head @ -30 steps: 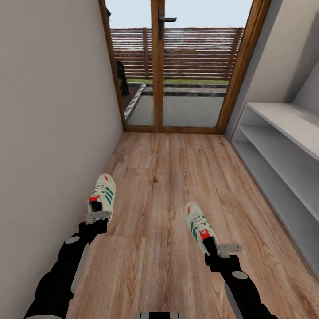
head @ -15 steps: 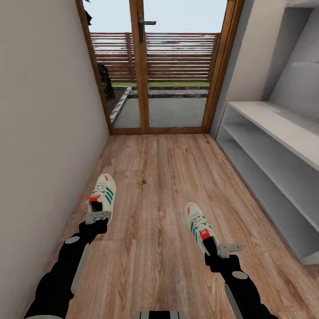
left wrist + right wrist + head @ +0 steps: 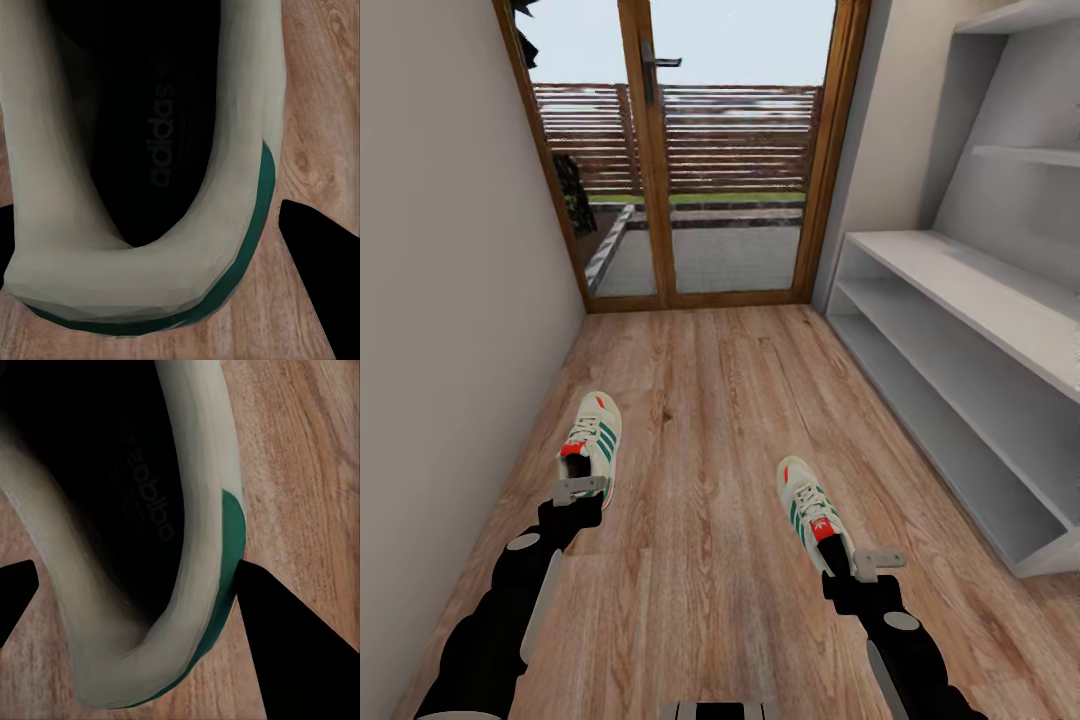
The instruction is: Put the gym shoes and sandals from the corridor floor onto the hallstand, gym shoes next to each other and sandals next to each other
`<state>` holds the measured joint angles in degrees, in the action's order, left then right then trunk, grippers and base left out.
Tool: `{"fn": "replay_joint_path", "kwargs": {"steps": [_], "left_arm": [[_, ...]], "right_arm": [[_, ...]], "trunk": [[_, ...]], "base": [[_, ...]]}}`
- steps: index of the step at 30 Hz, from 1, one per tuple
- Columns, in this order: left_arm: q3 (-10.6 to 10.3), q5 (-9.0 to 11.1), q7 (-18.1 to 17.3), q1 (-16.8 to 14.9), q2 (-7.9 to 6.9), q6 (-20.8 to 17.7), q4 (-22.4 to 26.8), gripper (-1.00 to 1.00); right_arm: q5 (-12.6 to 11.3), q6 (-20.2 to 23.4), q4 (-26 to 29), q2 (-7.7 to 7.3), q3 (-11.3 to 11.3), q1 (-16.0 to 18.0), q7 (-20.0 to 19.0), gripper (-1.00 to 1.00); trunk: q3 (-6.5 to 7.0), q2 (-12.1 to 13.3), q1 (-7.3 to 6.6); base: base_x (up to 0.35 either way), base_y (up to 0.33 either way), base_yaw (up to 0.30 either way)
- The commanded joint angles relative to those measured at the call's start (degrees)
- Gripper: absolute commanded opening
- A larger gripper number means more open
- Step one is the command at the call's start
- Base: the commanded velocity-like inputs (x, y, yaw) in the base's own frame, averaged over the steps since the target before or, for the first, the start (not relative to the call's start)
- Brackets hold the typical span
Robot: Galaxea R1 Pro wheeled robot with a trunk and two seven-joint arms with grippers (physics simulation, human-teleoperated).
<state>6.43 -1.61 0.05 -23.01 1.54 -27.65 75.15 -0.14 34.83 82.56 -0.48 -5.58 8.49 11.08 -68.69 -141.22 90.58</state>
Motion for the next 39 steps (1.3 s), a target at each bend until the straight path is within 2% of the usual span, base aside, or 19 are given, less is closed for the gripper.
{"fn": "replay_joint_path", "kwargs": {"steps": [1,20,28,39], "left_arm": [[0.1,-0.1,-0.1,0.0,0.04,-0.3,0.1,-1.00],[0.1,-0.1,-0.1,0.0,0.04,-0.3,0.1,-1.00],[0.1,-0.1,-0.1,0.0,0.04,-0.3,0.1,-1.00],[0.1,-0.1,-0.1,0.0,0.04,-0.3,0.1,-1.00]], "right_arm": [[-0.1,0.3,0.1,-0.05,-0.1,0.0,0.4,-1.00],[0.0,0.3,0.1,-0.02,-0.2,0.0,0.4,-1.00],[0.0,0.3,0.1,-0.05,-0.2,0.0,0.4,-1.00],[0.0,0.3,0.1,-0.05,-0.2,0.0,0.4,-1.00]], "trunk": [[0.00,0.0,-0.01],[0.11,0.0,-0.01],[0.44,0.0,-0.01],[0.97,0.0,-0.01]], "base": [[0.063,0.000,-0.061],[0.287,0.100,-0.012],[0.340,0.067,-0.228],[0.277,0.211,-0.265]]}}
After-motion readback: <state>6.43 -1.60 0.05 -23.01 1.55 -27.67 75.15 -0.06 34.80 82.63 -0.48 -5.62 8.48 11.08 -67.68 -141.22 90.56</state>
